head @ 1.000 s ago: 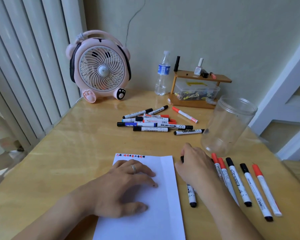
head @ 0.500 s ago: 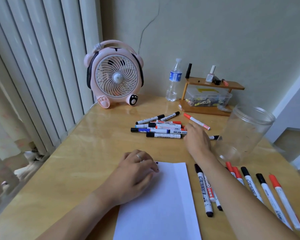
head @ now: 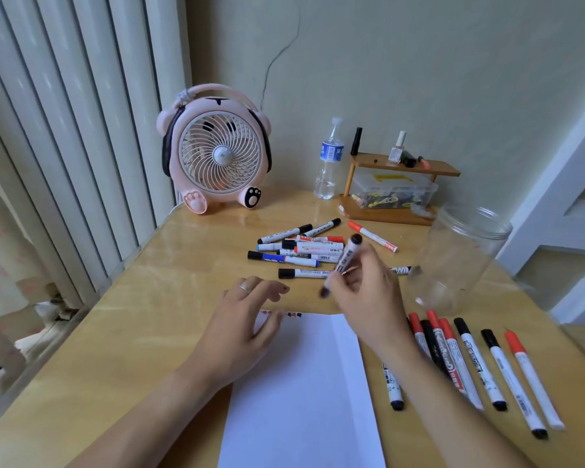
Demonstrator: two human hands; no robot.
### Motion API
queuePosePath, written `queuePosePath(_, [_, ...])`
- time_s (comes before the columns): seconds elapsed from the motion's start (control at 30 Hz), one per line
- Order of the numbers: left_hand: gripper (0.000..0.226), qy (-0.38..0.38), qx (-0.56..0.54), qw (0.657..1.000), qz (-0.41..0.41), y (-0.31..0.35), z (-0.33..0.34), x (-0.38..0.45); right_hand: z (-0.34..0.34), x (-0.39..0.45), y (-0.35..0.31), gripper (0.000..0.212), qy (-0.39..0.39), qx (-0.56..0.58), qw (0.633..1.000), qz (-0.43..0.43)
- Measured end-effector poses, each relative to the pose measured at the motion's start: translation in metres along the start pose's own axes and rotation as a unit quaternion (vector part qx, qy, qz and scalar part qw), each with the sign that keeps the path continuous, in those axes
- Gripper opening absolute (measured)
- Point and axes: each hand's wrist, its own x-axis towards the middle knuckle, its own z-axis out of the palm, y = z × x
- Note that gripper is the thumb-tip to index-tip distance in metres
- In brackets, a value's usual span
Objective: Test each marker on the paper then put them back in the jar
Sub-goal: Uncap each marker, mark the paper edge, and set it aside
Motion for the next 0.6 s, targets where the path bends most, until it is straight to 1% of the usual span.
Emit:
queuePosePath(0.03, [0.030,-0.015,0.000,1.000,0.005,0.001,0.001,-0.001,0.002,-0.011,-0.007,0.018,-0.036,0.114,0.991,0.061])
queuePosePath(0.07, [0.032,-0.032,0.005,0.999,0.013,0.002,0.002,-0.002,0.004,-0.019,-0.011,0.018,-0.076,0.223,0.965,0.118])
queuePosePath(0.1, [0.032,-0.050,0.016,0.998,0.022,0.001,0.004,-0.002,0.005,-0.025,-0.012,0.019,-0.108,0.308,0.932,0.157])
queuePosePath(0.13, [0.028,-0.064,0.029,0.997,0.031,-0.001,0.006,-0.002,0.005,-0.028,-0.011,0.021,-0.132,0.358,0.907,0.177])
queuePosePath(0.17, [0.022,-0.072,0.041,0.996,0.038,-0.003,0.007,-0.003,0.005,-0.031,-0.009,0.024,-0.149,0.390,0.889,0.187])
queuePosePath(0.23, [0.011,-0.068,0.066,0.995,0.032,-0.008,0.009,-0.003,0.001,-0.034,-0.003,0.026,-0.165,0.422,0.869,0.201])
queuePosePath(0.3, [0.011,-0.056,0.095,0.994,0.020,-0.012,0.005,-0.001,-0.004,-0.032,0.005,0.020,-0.152,0.430,0.864,0.216])
queuePosePath(0.33, [0.014,-0.056,0.108,0.992,0.020,-0.014,0.002,0.000,-0.008,-0.030,0.008,0.015,-0.145,0.421,0.870,0.215])
queuePosePath(0.37, [0.017,-0.062,0.116,0.991,0.022,-0.014,-0.001,0.001,-0.013,-0.027,0.012,0.012,-0.145,0.388,0.888,0.199])
queuePosePath(0.4, [0.020,-0.075,0.118,0.990,0.026,-0.014,-0.004,0.002,-0.017,-0.025,0.015,0.012,-0.152,0.322,0.920,0.162])
queuePosePath(0.43, [0.024,-0.090,0.114,0.989,0.030,-0.014,-0.006,0.002,-0.020,-0.025,0.019,0.011,-0.161,0.220,0.956,0.105])
queuePosePath(0.47, [0.028,-0.102,0.104,0.989,0.033,-0.013,-0.007,0.002,-0.021,-0.025,0.023,0.012,-0.166,0.100,0.980,0.035])
queuePosePath(0.5, [0.034,-0.109,0.094,0.989,0.033,-0.012,-0.008,0.002,-0.019,-0.027,0.027,0.012,-0.166,-0.011,0.985,-0.035])
queuePosePath(0.53, [0.039,-0.113,0.086,0.989,0.032,-0.010,-0.007,0.001,-0.015,-0.032,0.027,0.012,-0.166,-0.093,0.977,-0.096])
queuePosePath(0.6, [0.047,-0.118,0.084,0.989,0.027,-0.007,-0.004,0.000,0.001,-0.041,0.021,0.015,-0.157,-0.190,0.952,-0.180])
